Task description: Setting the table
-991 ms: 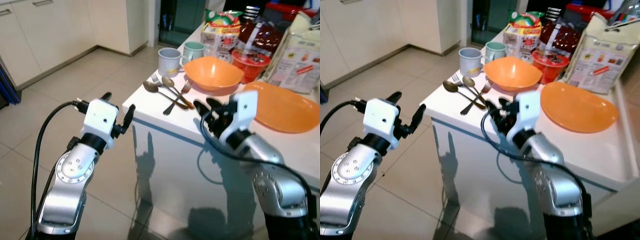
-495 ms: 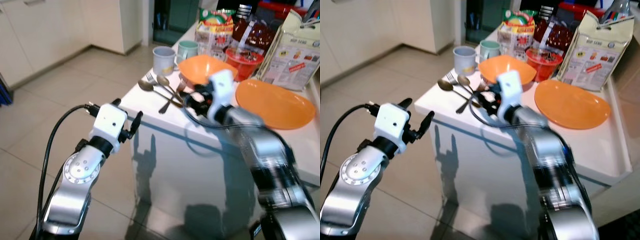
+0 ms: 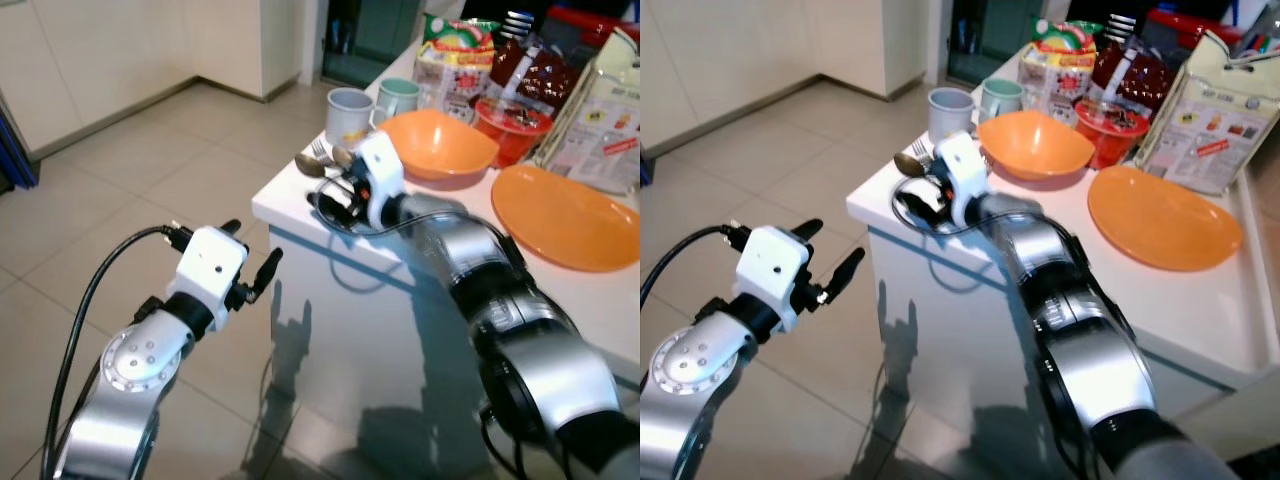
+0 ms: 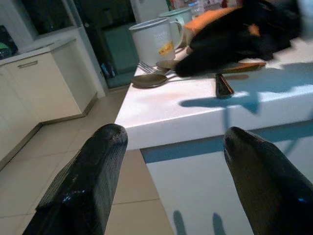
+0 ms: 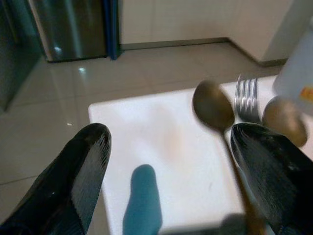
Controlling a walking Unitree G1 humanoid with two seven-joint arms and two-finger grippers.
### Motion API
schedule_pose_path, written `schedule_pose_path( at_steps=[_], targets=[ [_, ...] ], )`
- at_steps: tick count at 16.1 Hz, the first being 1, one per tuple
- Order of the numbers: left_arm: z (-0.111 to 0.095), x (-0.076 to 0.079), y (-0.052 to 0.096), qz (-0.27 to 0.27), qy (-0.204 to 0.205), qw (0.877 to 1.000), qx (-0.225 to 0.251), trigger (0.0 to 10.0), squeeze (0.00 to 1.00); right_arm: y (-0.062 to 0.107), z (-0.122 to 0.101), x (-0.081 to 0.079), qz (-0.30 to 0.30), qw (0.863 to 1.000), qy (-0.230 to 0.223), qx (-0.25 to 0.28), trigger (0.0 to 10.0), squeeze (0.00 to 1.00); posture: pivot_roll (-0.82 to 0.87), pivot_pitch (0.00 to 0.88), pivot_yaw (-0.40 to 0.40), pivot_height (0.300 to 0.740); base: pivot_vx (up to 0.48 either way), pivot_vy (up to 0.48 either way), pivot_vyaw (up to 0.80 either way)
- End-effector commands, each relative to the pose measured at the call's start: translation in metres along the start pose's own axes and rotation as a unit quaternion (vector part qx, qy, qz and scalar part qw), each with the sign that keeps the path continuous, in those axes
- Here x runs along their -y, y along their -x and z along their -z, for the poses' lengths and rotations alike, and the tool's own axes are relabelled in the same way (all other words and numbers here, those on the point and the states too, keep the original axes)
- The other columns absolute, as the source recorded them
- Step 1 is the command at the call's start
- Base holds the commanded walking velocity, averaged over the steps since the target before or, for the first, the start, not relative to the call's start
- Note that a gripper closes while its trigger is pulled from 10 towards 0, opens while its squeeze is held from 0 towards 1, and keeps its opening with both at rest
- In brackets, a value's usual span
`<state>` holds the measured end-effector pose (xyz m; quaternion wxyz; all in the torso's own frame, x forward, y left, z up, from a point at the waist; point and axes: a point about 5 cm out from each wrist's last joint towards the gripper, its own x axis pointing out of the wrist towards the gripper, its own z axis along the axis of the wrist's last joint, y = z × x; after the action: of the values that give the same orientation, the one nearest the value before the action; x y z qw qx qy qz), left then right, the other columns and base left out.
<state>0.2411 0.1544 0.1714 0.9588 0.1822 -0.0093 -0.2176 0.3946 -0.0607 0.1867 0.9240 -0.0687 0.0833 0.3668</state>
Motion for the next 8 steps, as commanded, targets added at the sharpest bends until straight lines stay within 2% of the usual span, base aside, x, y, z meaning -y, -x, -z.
schedule_pose_path(
  at_steps=[1,2,3,4,5,8],
  targets=[
    [-0.008,0.002,0.001,0.015,0.0,1.0,0.01,10.0,0.0,0.0,-0.004,0.007,0.028,1.0,0.001,0.001,10.0,1.0,0.14,0.0,-0.083,0.74,0.0,0.0,0.0],
    [-0.012,0.003,0.003,0.026,0.001,1.0,0.014,10.0,0.0,-0.002,-0.007,0.008,0.044,0.999,-0.006,-0.001,10.0,1.0,0.16,0.0,-0.083,0.74,0.0,0.0,0.0],
    [-0.014,0.002,0.004,0.031,-0.002,0.999,0.016,10.0,0.0,-0.002,-0.007,0.009,0.054,0.999,-0.008,-0.002,10.0,0.82,0.17,0.0,-0.085,0.74,0.0,0.0,0.0],
    [-0.018,0.001,0.004,0.036,-0.005,0.999,0.019,10.0,0.0,-0.002,-0.007,0.012,0.072,0.997,-0.02,-0.007,10.0,0.09,0.18,0.0,-0.084,0.74,0.0,0.0,0.0],
    [-0.021,-0.001,0.005,0.036,-0.006,0.999,0.02,10.0,0.0,-0.002,-0.004,0.015,0.087,0.996,-0.032,-0.015,10.0,0.0,0.18,0.0,-0.084,0.74,0.0,0.0,0.0],
    [-0.025,0.0,0.008,0.046,-0.006,0.999,0.014,10.0,0.0,0.0,0.003,0.021,0.125,0.99,-0.061,-0.035,10.0,0.0,0.21,0.014,-0.087,0.74,0.0,0.0,0.0]
  ],
)
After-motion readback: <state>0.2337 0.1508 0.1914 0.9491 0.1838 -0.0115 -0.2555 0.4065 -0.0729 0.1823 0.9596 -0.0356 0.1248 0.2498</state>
